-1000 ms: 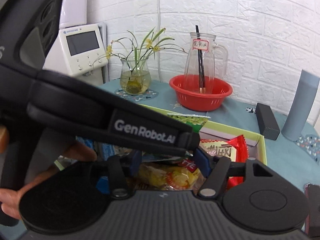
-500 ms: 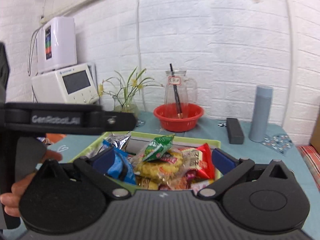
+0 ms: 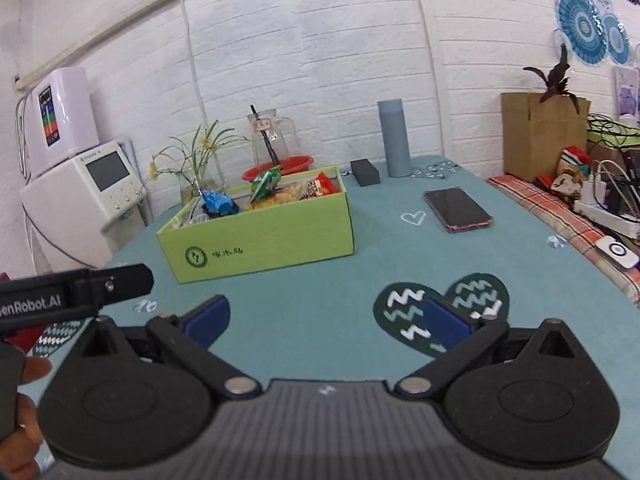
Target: Organize snacks
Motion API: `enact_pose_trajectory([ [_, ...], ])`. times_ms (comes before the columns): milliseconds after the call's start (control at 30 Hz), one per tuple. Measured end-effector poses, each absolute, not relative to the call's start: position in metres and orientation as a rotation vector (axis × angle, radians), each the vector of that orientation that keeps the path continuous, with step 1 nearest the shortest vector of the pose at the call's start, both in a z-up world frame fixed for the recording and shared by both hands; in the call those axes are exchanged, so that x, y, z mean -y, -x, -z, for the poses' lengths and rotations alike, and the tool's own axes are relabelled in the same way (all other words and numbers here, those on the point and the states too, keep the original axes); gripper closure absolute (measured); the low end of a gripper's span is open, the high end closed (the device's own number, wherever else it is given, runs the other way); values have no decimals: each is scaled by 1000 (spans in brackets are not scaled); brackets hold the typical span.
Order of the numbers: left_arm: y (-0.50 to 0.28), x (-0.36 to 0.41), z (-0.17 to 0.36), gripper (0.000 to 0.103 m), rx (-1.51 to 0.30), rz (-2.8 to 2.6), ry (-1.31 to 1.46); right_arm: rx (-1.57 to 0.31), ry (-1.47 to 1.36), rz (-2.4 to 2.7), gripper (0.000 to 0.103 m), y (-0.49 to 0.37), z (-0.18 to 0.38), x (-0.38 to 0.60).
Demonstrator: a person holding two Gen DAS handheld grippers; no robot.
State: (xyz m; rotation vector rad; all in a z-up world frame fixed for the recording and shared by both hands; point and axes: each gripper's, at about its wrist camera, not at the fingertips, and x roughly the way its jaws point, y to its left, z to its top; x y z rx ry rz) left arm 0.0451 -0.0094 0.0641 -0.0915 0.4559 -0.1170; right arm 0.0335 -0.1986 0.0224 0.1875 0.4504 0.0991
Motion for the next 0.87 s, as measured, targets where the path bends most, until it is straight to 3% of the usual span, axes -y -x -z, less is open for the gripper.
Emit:
enact_pose_trajectory([
  [333,51,-1,-40,13,-452,172,169,-393,-82,-32,1,67,-14,184],
  [600,99,-5,-49,13,-360,109,130,-333,-97,-53,1,102,-17,182],
  [867,123,0,-43,20,-330,107,123,-282,-59,-24,1,123,-11,180],
])
